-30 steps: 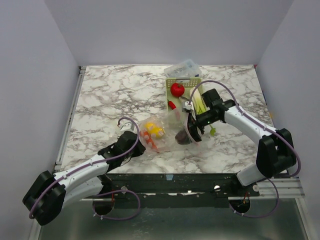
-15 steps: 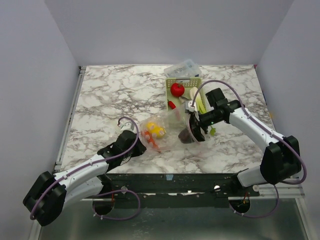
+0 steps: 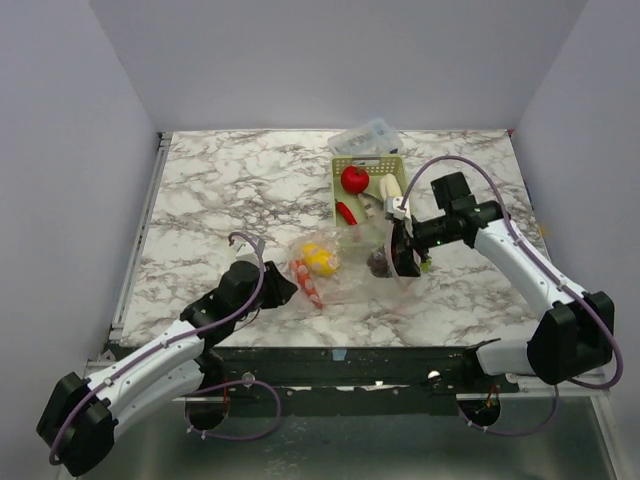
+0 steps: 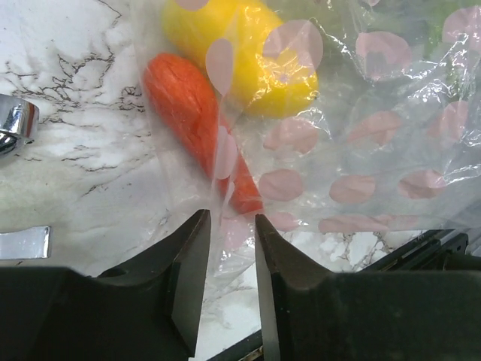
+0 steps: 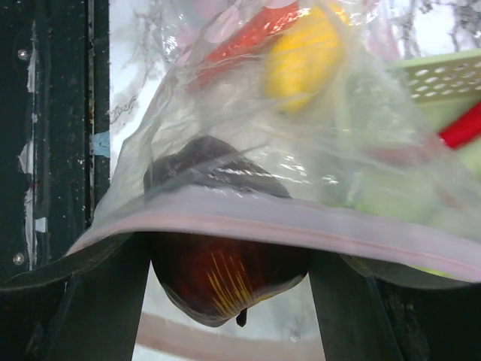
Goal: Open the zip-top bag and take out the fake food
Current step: Pick up the fake fruit from the zipper food storage bag.
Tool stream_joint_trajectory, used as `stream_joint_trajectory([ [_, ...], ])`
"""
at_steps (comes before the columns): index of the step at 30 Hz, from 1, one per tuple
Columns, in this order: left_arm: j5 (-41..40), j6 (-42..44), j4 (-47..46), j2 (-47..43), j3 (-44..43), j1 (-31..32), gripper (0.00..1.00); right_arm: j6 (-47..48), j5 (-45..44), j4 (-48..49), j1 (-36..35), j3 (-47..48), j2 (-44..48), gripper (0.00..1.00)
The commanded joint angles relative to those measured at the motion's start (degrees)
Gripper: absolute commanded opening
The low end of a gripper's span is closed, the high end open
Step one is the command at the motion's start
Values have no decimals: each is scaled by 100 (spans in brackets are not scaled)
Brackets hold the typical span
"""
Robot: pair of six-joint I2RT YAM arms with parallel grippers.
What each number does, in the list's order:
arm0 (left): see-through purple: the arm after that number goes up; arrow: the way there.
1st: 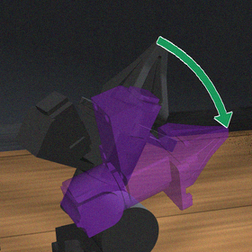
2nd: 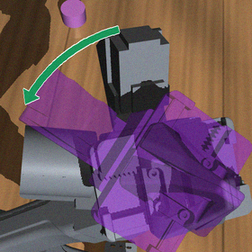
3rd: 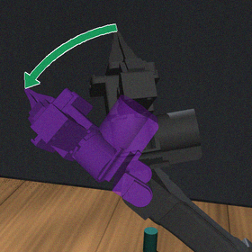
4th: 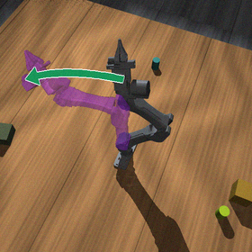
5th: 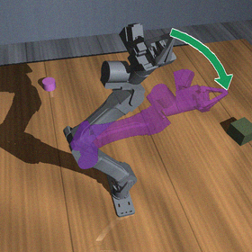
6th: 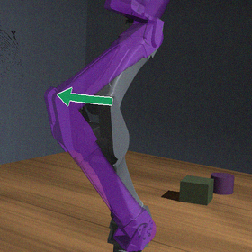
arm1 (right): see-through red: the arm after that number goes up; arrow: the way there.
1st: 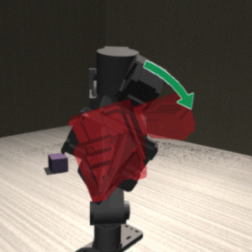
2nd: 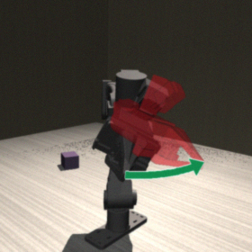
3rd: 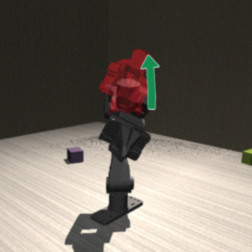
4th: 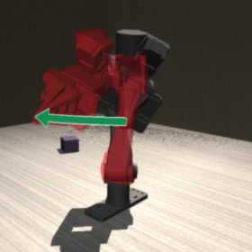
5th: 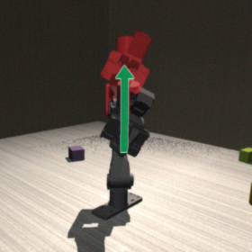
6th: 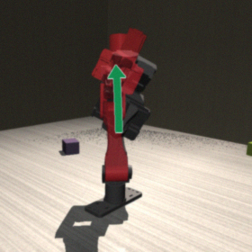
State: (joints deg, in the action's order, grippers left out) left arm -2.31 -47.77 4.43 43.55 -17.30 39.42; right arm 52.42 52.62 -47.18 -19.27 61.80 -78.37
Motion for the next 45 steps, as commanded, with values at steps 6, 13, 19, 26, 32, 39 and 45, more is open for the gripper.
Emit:
stream_joint_trajectory([
  [6, 96, 188, 269, -375, -80, -57, 52, 156, -207, -120, 218, -25, 307, 49],
  [13, -28, 292, 407, -988, -29, -62, 85, 188, -312, -203, 750, 12, 624, 49],
  [19, -29, 494, 573, -1347, -27, -74, 99, 456, -239, -434, 1337, -28, 906, 49],
  [26, -42, 457, 678, -1531, 6, -82, 99, 485, -323, -586, 1883, 98, 834, 48],
  [32, -24, 400, 618, -1644, 117, -88, 99, 575, 102, -813, 2536, 223, 774, 48],
  [39, 48, 445, 713, -1732, 89, -89, 99, -200, 83, -170, 2941, 154, 632, 48],
  [45, 90, 520, 757, -1795, 87, -87, 99, -1290, -382, 1141, 2947, -256, 912, 49],
])
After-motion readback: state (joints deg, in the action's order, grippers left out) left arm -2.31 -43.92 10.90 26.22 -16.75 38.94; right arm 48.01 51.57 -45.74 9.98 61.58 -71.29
